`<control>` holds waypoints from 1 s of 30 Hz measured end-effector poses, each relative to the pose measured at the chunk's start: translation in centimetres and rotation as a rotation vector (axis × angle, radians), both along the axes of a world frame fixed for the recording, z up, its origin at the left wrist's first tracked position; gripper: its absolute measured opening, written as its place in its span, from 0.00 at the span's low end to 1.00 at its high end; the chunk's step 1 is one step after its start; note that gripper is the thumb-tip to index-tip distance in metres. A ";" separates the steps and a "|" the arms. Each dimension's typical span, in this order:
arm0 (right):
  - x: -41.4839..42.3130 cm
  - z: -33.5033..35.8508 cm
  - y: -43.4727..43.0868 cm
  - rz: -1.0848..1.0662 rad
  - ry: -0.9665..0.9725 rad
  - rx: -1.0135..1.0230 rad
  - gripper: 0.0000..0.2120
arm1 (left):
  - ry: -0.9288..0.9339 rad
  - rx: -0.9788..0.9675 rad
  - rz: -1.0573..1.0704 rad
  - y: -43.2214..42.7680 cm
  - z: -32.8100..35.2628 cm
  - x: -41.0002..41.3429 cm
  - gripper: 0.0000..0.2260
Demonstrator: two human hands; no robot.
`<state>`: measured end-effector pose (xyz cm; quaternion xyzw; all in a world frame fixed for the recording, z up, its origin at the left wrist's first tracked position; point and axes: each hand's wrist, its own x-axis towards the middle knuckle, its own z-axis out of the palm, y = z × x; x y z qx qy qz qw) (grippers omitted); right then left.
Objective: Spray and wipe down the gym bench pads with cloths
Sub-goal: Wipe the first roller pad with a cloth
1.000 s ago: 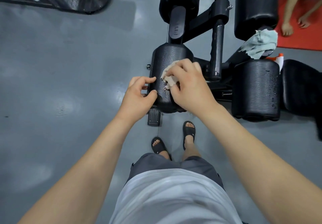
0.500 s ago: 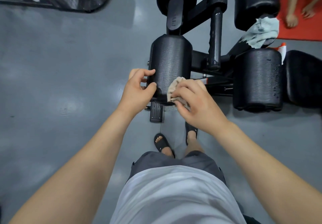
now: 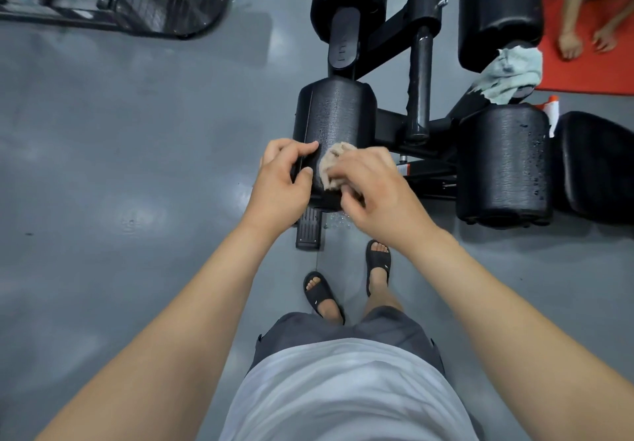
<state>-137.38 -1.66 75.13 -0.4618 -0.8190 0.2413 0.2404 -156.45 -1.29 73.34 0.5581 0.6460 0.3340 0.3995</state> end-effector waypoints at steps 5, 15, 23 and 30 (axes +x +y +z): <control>-1.0 -0.3 3.4 -0.141 0.004 0.009 0.27 | -0.003 0.040 -0.027 -0.5 0.3 0.1 0.20; -0.3 -0.8 -2.1 0.082 -0.034 0.060 0.17 | -0.060 -0.012 0.104 -1.4 -0.3 -0.4 0.18; -2.2 -0.8 2.8 -0.047 -0.160 0.094 0.20 | -0.020 -0.015 0.076 -1.6 0.4 -0.3 0.22; -3.1 -0.9 6.6 -0.140 -0.163 0.040 0.23 | 0.001 -0.042 0.089 -1.7 0.6 0.0 0.20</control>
